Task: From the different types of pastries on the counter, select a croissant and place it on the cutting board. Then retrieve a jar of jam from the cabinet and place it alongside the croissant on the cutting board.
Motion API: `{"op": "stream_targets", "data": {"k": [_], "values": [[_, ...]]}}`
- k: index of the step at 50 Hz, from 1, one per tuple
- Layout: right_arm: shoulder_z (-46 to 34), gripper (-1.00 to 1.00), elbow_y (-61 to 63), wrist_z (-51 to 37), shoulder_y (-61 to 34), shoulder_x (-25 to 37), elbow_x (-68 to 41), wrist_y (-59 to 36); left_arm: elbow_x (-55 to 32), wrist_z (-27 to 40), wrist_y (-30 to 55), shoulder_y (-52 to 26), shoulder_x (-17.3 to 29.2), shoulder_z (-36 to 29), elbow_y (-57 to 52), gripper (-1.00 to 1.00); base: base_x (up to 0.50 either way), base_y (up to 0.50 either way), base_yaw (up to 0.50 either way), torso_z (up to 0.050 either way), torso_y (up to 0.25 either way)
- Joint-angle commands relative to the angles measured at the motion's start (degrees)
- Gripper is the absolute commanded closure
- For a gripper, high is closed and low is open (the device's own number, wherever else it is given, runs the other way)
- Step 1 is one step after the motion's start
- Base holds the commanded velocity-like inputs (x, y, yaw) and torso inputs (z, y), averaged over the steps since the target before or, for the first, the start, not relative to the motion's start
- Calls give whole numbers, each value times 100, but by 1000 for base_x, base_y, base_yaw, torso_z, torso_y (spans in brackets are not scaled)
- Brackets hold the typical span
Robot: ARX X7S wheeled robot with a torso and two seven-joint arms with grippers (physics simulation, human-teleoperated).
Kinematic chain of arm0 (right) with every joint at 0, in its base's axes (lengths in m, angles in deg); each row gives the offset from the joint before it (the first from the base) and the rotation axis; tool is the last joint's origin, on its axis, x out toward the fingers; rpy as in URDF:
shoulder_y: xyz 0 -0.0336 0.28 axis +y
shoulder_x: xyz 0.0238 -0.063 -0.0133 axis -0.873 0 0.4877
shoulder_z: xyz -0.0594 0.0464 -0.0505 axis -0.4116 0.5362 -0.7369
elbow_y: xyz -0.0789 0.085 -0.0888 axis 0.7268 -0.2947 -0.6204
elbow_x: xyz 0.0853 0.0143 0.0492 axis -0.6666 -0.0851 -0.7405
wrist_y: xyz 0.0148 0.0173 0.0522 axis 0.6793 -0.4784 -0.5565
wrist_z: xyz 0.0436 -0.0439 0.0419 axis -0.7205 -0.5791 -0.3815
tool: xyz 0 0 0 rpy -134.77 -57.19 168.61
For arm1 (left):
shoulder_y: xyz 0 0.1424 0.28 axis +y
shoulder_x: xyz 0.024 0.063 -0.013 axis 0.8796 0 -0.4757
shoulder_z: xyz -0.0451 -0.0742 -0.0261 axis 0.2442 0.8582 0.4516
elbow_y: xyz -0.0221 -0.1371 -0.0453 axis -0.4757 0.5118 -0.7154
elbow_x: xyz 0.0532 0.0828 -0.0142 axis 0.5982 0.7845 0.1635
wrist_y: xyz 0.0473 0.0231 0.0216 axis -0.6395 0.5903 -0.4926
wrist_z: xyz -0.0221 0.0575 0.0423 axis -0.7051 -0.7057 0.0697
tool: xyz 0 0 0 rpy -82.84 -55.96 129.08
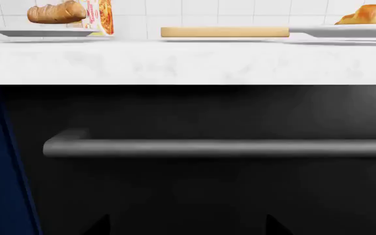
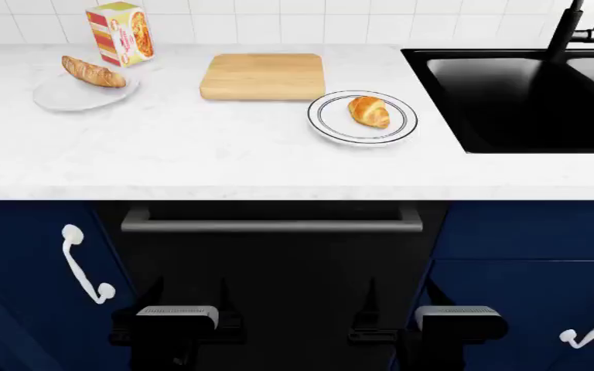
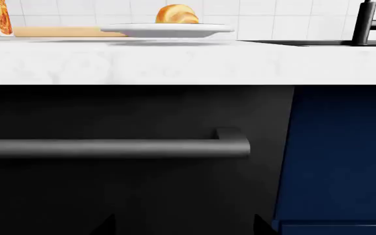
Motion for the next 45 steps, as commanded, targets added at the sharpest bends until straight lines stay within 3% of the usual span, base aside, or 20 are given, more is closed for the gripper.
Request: {"op": "stream_targets", "data": {"k": [1, 12, 18, 24, 27, 38, 45], "values": [[-94, -100, 13, -168, -14, 78, -84, -63, -81, 112, 22, 3, 92, -105, -23, -100, 0, 0, 0, 0, 0], [-404, -100, 1021, -410, -400, 398, -61, -1860, -237, 137, 523, -463, 449, -272, -669, -100, 0, 0, 0, 17, 0], [-389, -100, 2341, -328, -1230, 644, -65, -3790, -265, -245, 2265, -1610, 746, -564, -1446, -100, 0, 0, 0, 50, 0], [-568, -100, 3269, -189, -3125, 829, -3, -6385, -657, -514, 4164, -3123, 787, -534, -1804, -100, 0, 0, 0, 50, 0], [-391, -100, 3266, 84, -4007, 858, -219, -7149, -631, -472, 4590, -3845, 751, -625, -1664, -100, 0, 0, 0, 50, 0], [-628, -100, 2042, 424, -6001, 1221, -352, -7855, -673, -271, 5268, -6064, 555, -444, -251, -100, 0, 0, 0, 50, 0], [-1035, -100, 2119, 621, -6446, 1458, -416, -7931, -592, -210, 5284, -6634, 611, -555, 291, -100, 229, 316, 0, 49, 0]]}}
